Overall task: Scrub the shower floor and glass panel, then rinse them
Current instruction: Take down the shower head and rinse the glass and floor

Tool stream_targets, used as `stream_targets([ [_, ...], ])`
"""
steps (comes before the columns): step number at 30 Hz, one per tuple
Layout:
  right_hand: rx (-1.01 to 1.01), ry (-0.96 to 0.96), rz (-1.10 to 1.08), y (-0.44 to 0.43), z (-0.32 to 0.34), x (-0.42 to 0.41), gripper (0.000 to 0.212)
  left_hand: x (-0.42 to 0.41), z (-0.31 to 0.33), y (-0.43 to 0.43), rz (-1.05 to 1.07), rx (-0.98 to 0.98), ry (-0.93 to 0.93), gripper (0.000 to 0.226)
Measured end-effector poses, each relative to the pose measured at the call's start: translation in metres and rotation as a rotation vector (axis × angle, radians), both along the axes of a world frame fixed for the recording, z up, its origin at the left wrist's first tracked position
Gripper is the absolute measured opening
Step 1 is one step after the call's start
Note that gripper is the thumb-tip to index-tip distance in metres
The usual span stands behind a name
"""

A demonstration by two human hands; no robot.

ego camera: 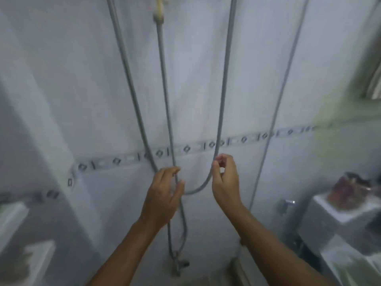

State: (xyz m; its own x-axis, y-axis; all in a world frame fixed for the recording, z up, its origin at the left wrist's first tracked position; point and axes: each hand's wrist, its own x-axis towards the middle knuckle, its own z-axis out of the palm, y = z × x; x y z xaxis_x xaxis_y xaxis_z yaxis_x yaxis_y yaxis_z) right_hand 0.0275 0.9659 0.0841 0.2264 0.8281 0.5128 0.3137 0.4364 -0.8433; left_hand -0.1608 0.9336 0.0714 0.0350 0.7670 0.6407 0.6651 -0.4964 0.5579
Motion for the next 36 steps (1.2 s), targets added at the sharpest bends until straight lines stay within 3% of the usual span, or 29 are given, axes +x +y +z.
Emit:
stream_targets([
  [4, 0.202, 0.025, -0.029, 0.034, 0.147, 0.033, 0.006, 0.043, 0.113, 0.046, -0.038, 0.182, 0.038, 0.033],
  [10, 0.415, 0.011, -0.028, 0.089, 0.32, 0.065, 0.017, 0.115, 0.244, 0.129, 0.071, 0.255, 0.019, 0.034],
  [17, 0.458, 0.034, 0.006, 0.138, 0.446, 0.067, 0.048, 0.145, 0.322, 0.206, 0.25, 0.244, 0.098, 0.037],
  [20, 0.45, 0.014, 0.024, 0.152, 0.478, 0.065, 0.052, 0.15, 0.333, 0.22, 0.275, 0.236, 0.226, 0.044],
  [24, 0.47, -0.013, 0.015, 0.16, 0.497, 0.06, 0.022, 0.155, 0.341, 0.224, 0.235, 0.201, 0.358, 0.037],
  [27, 0.486, 0.006, -0.009, 0.163, 0.501, 0.059, 0.019, 0.152, 0.341, 0.223, 0.207, 0.145, 0.412, 0.036],
  [32, 0.459, 0.054, -0.004, 0.157, 0.506, 0.058, 0.023, 0.151, 0.347, 0.214, 0.116, 0.067, 0.234, 0.032],
  [36, 0.571, 0.109, -0.008, 0.138, 0.524, 0.058, 0.027, 0.149, 0.367, 0.193, -0.05, 0.06, 0.013, 0.025],
])
